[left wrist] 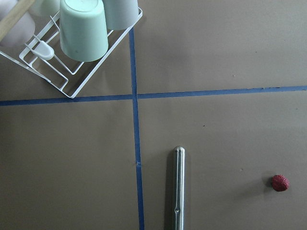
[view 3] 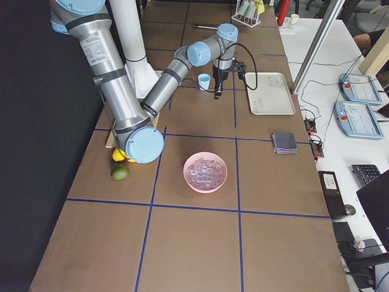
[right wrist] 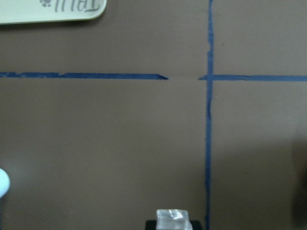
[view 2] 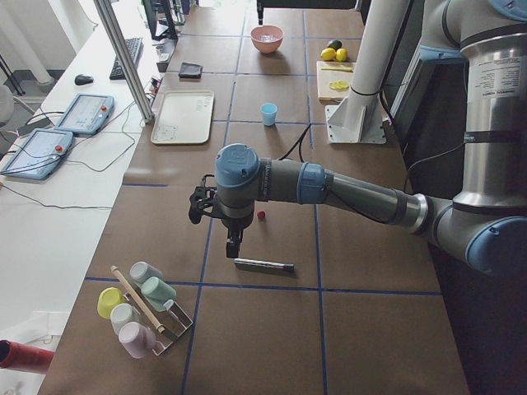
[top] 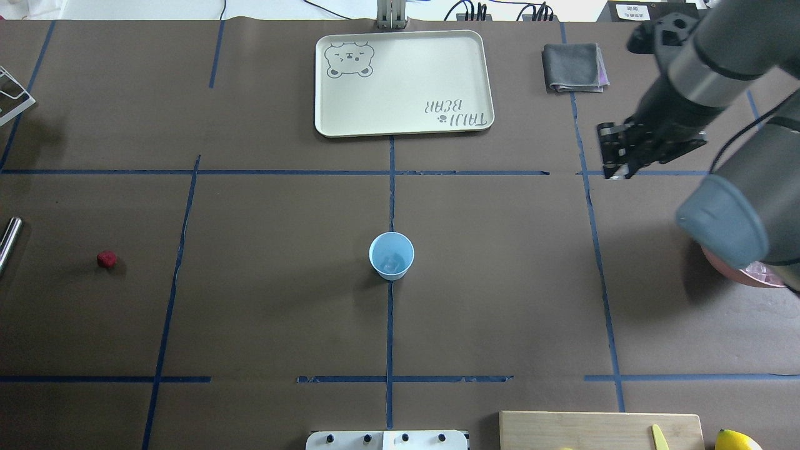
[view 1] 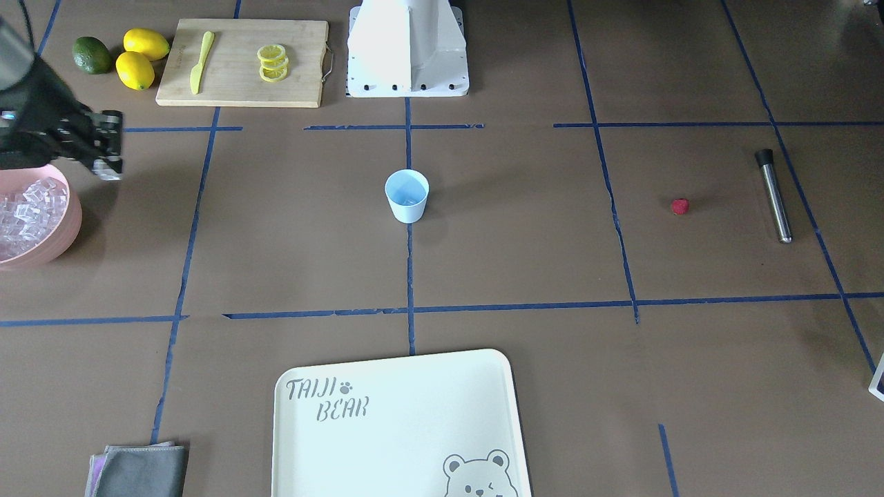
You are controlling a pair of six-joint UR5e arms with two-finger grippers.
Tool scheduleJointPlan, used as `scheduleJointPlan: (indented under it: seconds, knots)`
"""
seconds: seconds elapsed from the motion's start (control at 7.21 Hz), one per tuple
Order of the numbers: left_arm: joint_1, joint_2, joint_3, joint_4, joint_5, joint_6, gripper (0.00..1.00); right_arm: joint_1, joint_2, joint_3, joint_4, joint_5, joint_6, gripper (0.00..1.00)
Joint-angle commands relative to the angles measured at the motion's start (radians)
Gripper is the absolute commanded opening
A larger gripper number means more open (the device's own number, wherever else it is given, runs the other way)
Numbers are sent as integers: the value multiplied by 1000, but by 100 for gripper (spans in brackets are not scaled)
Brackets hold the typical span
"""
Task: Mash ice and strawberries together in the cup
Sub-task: 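Carry the ice cube with the right gripper over the light-blue cup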
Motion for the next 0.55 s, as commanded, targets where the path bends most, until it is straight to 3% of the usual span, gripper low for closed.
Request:
scheduleJointPlan:
  seconds: [0.0,0.14,0.42]
  knots:
    - [0,-1,1,5,0,0,100,-208,229,-160,74,-110,303,0]
    - [0,-1,2,5,0,0,100,-288,282,-254,173,-182,410,0]
    - [0,-1,5,5,0,0,100,-379,368,-397,214,-235,470,0]
